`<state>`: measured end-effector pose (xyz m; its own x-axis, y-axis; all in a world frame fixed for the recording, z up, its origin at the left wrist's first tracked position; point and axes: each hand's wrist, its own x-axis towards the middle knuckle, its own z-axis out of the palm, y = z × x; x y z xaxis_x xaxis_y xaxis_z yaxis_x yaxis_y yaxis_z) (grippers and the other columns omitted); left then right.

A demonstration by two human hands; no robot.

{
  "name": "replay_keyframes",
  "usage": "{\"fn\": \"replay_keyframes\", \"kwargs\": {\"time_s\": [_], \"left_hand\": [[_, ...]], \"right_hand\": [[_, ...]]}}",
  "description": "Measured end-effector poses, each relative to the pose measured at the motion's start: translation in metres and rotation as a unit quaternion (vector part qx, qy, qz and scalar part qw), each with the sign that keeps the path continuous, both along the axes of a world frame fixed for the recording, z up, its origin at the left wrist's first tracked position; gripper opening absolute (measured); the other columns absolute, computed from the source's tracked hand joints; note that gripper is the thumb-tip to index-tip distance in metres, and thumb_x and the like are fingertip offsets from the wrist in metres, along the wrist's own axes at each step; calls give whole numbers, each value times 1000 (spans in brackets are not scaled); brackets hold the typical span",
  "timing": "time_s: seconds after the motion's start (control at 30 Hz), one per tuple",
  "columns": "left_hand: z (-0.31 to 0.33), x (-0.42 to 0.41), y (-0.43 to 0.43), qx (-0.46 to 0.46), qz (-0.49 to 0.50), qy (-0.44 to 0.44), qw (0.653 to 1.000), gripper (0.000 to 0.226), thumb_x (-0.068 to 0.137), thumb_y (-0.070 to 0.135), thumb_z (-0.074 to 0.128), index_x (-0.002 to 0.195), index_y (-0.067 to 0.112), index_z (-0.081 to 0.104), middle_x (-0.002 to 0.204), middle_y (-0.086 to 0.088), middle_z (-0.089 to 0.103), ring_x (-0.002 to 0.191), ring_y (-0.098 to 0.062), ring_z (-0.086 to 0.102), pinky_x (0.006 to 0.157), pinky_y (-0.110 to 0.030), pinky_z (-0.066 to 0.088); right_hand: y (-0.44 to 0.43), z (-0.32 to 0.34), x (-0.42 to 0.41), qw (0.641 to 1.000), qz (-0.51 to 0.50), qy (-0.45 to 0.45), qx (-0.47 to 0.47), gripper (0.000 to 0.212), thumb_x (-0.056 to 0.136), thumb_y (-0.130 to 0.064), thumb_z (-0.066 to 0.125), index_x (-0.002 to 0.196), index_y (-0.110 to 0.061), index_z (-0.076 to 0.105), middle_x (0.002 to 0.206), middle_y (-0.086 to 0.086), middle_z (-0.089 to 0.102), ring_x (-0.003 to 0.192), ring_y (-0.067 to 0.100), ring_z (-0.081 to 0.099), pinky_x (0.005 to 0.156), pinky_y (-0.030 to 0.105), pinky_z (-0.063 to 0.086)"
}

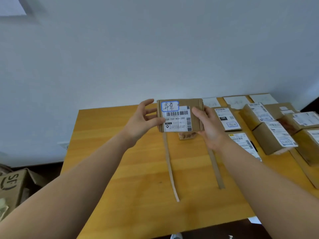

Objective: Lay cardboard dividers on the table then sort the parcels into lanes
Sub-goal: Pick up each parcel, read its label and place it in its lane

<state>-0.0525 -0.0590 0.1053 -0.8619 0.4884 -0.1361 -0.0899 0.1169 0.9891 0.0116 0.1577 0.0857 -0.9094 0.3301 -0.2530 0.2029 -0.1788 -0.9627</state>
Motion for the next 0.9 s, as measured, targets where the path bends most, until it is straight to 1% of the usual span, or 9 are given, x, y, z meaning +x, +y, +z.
{"fn": "replay_keyframes", "kwargs": {"time_s": [0.1, 0.2, 0.43, 0.53, 0.6, 0.67, 0.73, 0.77, 0.9], "left_hand": [[-2, 10, 9, 20, 7, -11, 1000, 65, 78, 13, 75, 135, 21, 44, 131, -4, 57, 111, -19, 65, 101, -43, 48], [-3, 16, 18, 29, 11, -15, 999, 62, 80, 11, 74, 134, 21, 46, 132, -5, 57, 112, -21, 64, 99, -43, 50], [-7, 28, 33, 27, 14, -18, 999, 61, 80, 12, 74, 134, 22, 46, 130, -5, 57, 110, -21, 65, 95, -41, 52], [-17, 36, 38, 14, 30, -35, 999, 61, 81, 13, 74, 134, 22, 45, 129, -5, 57, 110, -21, 64, 94, -40, 54], [-29, 44, 43, -9, 39, -50, 998, 56, 83, 15, 72, 132, 25, 46, 127, -3, 57, 109, -19, 64, 90, -36, 54], [-44, 53, 51, -26, 49, -82, 995, 49, 85, 14, 69, 126, 27, 47, 126, -4, 58, 106, -17, 64, 88, -35, 55], [-60, 61, 59, -43, 57, -118, 990, 45, 85, 14, 68, 124, 27, 48, 124, -6, 60, 106, -18, 64, 90, -38, 54], [-67, 65, 63, -55, 58, -130, 988, 45, 85, 15, 68, 125, 26, 48, 124, -6, 60, 107, -19, 63, 92, -40, 54], [-87, 72, 70, -140, 22, -119, 983, 52, 89, 28, 65, 136, 23, 44, 123, -3, 57, 111, -18, 59, 93, -37, 51]], "right_hand": [[10, 0, 7, 1000, 0, 9, 0, 69, 75, -44, 75, 133, -21, 48, 112, 3, 71, 103, 21, 68, 89, 48, 54], [17, 2, 14, 1000, -4, 14, 4, 83, 60, -54, 77, 132, -22, 50, 112, 4, 71, 104, 22, 68, 87, 45, 55], [34, -4, 26, 1000, 10, 17, 6, 61, 79, -42, 70, 132, -20, 49, 113, 4, 70, 105, 21, 67, 84, 40, 55], [38, -9, 34, 998, 44, -17, 46, 49, 87, -48, 61, 131, -28, 51, 118, -3, 68, 106, 13, 65, 88, 36, 54], [41, -18, 43, 994, 69, -57, 66, 55, 87, -54, 56, 136, -31, 49, 124, -6, 65, 112, 13, 61, 91, 37, 53], [43, -30, 52, 992, 76, -92, 45, 67, 80, -57, 62, 140, -32, 44, 128, -7, 60, 118, 16, 57, 92, 40, 54], [46, -42, 62, 989, 94, -116, 22, 82, 71, -51, 71, 143, -30, 39, 132, -4, 57, 119, 17, 56, 96, 43, 51], [49, -49, 67, 987, 101, -126, 13, 85, 70, -46, 74, 144, -28, 38, 131, -3, 58, 117, 17, 58, 98, 43, 50], [58, -68, 76, 984, 61, -167, 5, 74, 78, -32, 77, 141, -22, 40, 117, 0, 63, 102, 17, 66, 98, 44, 51]]}}
